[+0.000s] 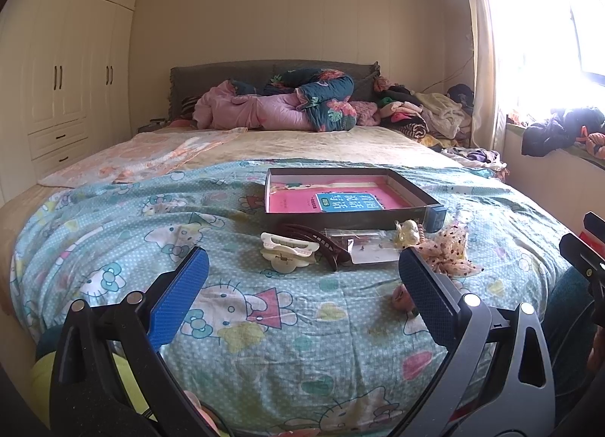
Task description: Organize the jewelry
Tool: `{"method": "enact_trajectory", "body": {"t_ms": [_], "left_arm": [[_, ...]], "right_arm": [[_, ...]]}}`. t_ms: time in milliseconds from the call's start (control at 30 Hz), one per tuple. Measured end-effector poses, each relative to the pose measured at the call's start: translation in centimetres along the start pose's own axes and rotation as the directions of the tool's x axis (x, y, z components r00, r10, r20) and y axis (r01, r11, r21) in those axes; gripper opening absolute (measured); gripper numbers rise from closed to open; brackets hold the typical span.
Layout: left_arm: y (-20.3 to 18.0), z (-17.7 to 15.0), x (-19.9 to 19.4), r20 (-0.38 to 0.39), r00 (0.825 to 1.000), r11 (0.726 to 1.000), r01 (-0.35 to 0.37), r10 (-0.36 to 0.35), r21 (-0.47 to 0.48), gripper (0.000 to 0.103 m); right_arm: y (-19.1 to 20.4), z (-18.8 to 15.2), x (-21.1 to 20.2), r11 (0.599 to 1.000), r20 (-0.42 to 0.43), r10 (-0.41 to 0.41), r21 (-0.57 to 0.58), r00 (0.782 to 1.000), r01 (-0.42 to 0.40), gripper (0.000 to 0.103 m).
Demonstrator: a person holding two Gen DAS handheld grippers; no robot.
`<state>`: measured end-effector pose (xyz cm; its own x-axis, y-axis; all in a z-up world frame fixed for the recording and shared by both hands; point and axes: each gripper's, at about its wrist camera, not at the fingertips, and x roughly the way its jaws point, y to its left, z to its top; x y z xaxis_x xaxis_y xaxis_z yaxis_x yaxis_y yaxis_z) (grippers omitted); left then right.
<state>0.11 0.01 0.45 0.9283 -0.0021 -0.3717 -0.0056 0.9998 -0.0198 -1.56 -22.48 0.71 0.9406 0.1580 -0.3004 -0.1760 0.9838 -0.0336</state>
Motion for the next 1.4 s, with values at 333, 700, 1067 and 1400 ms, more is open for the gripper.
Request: {"method": "enact_trajectory", "body": {"t_ms": [333,700,1067,1400], "left_arm": [[-0.1,0.0,-0.1,0.003,1.0,1.0,0.0,0.0,0.005,0.092],[0.5,0.3,0.2,0.0,1.0,1.0,0.003,-0.003,-0.014,0.092],[3.4,-0.3,1.7,-0.046,0.998,0.996,-0.043,0.039,-0.08,0.092],[5.4,-0.4,3.1,-0.092,0.995,0.991,-0.05,0.038,-0.127,0.092]], "right_arm": [[0.1,0.0,0.0,1.0,0.001,-0.001,0.0,1.0,0.001,0.097],[0.7,0.0,0.3,1.0,-0.012,0.009,-0.021,1.0,-0.009,0.097],[2.1,-0.1,2.7,0.995,-0.098,0.083,-0.055,0.992,-0.089,0.097],[3.1,0.4,6.9,0.991,-0.177,0.12,-0.043,0.977,-0.13,0.097]]}}
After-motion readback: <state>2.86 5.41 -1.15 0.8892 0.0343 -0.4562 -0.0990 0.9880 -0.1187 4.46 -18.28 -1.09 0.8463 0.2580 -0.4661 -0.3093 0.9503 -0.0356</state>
